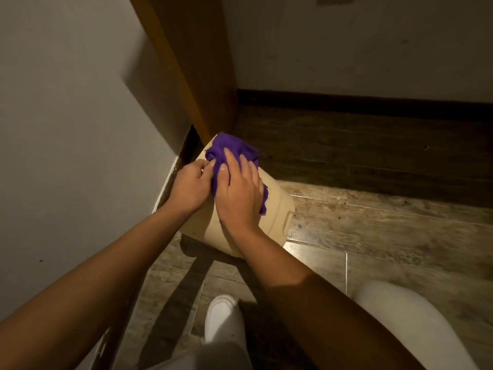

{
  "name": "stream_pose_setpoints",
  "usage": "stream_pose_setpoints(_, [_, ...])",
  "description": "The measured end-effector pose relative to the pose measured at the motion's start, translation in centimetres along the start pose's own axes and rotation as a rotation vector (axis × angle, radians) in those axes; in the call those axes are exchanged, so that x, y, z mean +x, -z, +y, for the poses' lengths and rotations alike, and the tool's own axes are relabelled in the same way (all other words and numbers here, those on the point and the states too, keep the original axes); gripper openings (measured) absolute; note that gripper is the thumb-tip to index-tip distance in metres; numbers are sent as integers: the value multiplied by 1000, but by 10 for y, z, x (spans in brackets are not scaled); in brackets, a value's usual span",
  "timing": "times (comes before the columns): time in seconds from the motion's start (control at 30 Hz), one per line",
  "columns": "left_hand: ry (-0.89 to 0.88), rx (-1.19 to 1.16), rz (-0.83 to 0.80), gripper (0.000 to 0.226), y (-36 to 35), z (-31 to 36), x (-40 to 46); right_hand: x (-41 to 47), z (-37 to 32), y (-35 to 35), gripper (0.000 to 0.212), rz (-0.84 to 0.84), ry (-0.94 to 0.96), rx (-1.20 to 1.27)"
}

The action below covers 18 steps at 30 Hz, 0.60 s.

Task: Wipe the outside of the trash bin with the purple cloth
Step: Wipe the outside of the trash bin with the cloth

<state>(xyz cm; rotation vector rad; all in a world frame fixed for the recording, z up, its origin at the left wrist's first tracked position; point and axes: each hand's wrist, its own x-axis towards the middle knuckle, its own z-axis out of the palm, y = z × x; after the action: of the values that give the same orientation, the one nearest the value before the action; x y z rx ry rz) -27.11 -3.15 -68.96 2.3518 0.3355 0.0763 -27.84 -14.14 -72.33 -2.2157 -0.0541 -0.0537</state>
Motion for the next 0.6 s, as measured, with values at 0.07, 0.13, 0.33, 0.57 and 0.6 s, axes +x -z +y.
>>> stream_pose_setpoints(0.07, [-6, -2, 11, 32, 1, 2, 0, 0, 6, -2, 58, -11, 22, -113])
stream_pose_setpoints(0.13, [-8, -8, 16, 35, 2, 3, -2, 2, 16, -2, 61, -22, 15, -173])
stream_pose_setpoints(0.33, [26, -20, 4, 32, 1, 2, -18, -1, 72, 4, 60, -12, -216, -134])
stream_pose_setpoints(0.57, [-10, 23, 35, 36, 3, -4, -27, -8, 149, 23, 48, -24, -762, -55])
stream_pose_setpoints(0.6, [-17, 30, 33, 37, 3, -5, -26, -5, 151, 26, 46, -16, -782, -44])
